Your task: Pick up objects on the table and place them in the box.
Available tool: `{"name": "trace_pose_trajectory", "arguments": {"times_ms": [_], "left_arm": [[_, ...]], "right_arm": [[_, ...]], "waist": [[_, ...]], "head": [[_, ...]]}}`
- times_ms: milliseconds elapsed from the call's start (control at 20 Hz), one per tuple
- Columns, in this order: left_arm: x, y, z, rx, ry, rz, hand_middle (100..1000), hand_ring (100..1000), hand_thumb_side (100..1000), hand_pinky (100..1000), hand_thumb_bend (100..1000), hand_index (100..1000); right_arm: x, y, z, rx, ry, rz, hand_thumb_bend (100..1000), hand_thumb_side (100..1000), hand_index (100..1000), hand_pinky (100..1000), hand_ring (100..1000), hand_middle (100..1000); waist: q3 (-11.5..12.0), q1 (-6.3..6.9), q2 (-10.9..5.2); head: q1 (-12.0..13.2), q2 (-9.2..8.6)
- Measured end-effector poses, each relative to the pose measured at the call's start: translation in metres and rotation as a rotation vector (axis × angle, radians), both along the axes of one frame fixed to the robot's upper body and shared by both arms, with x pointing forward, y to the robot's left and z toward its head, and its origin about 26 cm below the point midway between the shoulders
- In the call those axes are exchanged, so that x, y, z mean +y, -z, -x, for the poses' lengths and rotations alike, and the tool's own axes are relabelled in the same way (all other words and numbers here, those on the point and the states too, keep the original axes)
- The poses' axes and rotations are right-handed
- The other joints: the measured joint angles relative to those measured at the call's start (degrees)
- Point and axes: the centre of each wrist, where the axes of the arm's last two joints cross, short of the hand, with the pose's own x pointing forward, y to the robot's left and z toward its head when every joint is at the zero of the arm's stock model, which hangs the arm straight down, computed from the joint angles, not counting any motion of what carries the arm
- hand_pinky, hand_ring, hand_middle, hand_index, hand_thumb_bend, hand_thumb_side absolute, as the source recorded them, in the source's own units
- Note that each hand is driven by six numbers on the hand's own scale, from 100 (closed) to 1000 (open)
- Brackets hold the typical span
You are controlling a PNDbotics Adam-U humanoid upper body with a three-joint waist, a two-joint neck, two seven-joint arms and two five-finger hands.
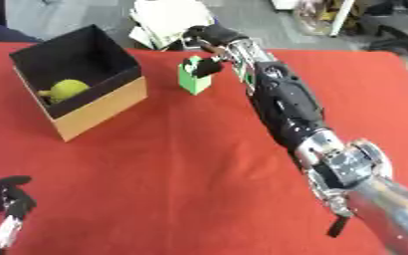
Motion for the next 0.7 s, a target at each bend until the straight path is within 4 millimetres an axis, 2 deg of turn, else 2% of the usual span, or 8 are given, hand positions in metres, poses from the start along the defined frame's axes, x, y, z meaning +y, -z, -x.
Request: {"name": "trace_pose_trajectory", "arguments": {"times_ms": [400,700], "left_arm": [[0.000,0.000,0.000,0.000,0.000,0.000,524,609,465,615,100,819],[0.000,0.000,0.000,0.000,0.001,0.000,525,609,464,616,100,819]], "right_arm": [[0.007,0.017,0.000,0.040,-0.006,0.026,100,691,1000,933,993,1000],[0.003,0.026,0.001,0.065,0.015,0.044,100,712,1000,934,994,1000]], "waist": [[0.01,0.03,0.01],[0.01,0.04,0.07]], "head": [[-0.20,0.00],[-0.26,-0.01]]}}
